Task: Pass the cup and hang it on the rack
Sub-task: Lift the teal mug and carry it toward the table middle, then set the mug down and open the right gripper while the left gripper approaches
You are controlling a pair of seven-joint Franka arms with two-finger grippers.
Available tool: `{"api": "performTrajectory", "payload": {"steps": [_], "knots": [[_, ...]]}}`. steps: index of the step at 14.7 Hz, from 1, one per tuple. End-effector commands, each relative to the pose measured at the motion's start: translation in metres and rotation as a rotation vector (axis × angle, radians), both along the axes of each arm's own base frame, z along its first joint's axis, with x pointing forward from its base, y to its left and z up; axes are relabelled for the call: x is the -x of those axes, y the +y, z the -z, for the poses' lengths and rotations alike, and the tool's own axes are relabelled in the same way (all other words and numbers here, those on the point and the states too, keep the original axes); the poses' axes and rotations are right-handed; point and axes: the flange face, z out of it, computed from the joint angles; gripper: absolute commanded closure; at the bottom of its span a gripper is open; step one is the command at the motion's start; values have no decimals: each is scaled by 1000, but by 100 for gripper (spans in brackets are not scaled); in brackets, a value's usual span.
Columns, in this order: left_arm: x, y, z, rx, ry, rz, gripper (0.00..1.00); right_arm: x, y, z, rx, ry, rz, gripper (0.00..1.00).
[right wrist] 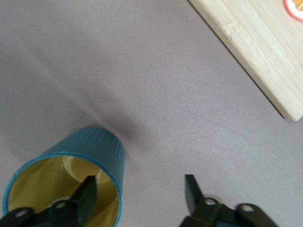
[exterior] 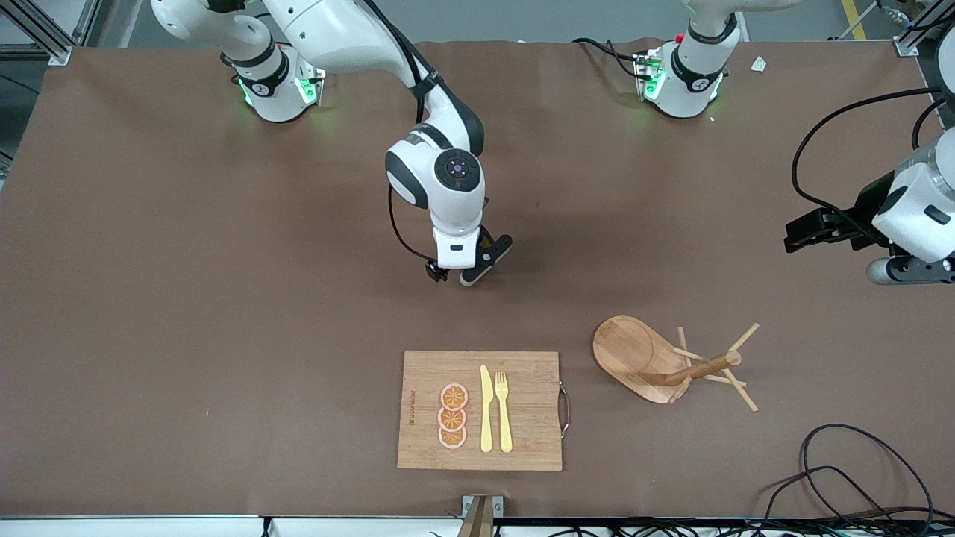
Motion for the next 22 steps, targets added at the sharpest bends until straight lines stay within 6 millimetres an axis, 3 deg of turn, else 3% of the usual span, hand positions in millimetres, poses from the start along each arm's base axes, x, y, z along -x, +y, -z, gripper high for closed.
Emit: {"api": "performTrajectory", "payload": {"steps": [1, 3, 6, 10, 12, 15, 17, 19, 22], "knots": [[4, 2, -8, 20, -2, -91, 0, 3, 6, -9, -17, 21, 18, 0], [5, -4, -8, 13, 2, -187, 0, 5, 5, -34, -59, 54, 62, 0], [6, -13, -8, 12, 3, -260, 0, -1, -17, -62, -90, 140, 174, 0], [13, -59, -7, 6, 12, -399, 0, -39, -103, -121, -59, 224, 313, 0], [19, -90, -6, -13, 12, -481, 0, -60, -162, -145, -42, 262, 398, 0], [44, -171, -5, -88, -45, -548, 0, -88, -256, -175, -46, 299, 526, 0], [67, -247, 19, -168, -93, -599, 0, -100, -312, -192, -55, 294, 605, 0], [91, -308, 46, -246, -168, -601, 0, -109, -377, -212, -77, 282, 706, 0], [136, -400, 114, -364, -305, -622, 0, -123, -467, -229, -112, 242, 848, 0]]}}
